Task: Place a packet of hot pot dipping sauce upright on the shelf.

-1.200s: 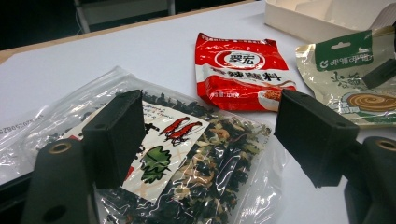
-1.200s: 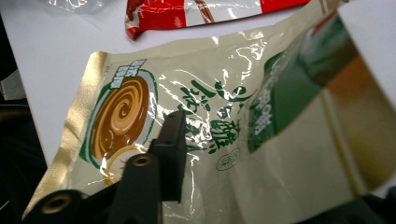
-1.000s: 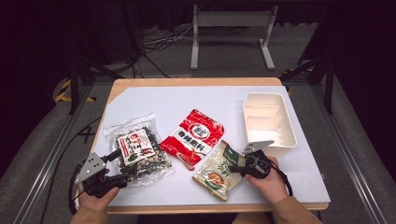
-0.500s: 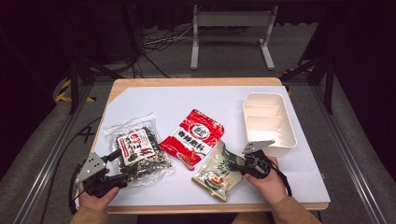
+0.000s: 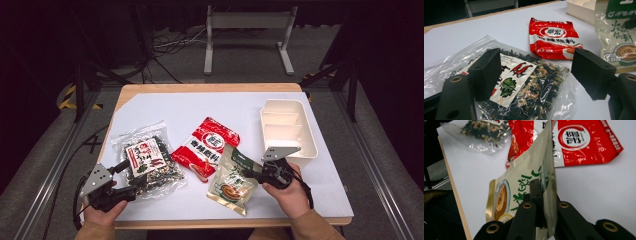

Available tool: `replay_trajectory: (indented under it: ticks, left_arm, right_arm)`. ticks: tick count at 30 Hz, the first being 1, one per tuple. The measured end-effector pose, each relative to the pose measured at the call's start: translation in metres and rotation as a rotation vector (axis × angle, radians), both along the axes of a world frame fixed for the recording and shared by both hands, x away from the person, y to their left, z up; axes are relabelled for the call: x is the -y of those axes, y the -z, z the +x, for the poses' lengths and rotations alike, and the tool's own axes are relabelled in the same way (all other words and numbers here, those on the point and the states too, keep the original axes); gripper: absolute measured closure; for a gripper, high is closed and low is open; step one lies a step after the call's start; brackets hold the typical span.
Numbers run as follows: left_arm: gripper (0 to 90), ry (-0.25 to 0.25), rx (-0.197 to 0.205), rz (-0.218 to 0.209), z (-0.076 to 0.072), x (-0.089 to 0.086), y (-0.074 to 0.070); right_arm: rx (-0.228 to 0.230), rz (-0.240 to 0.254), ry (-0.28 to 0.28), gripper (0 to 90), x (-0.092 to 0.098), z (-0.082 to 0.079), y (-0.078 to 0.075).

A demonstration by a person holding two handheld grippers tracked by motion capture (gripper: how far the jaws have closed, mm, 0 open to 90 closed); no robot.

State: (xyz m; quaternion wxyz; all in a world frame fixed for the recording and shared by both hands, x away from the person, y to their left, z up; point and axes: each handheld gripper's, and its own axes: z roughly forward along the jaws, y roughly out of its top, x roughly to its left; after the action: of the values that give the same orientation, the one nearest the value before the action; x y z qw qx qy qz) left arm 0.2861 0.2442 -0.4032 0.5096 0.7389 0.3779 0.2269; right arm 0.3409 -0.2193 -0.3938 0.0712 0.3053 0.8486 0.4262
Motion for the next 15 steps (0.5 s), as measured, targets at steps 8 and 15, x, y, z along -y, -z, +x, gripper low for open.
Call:
replay_trajectory:
  ticks: [8, 15]
  left_arm:
    - [24.6, 0.000, 0.004, 0.000, -0.001, 0.000, -0.001]
    - [24.6, 0.000, 0.004, -0.002, -0.001, 0.000, 0.000]
  right_arm:
    - [0.050, 0.005, -0.031, 89.7, -0.004, -0.005, -0.022]
    - [0.094, 0.000, -0.056, 89.7, -0.002, -0.009, -0.036]
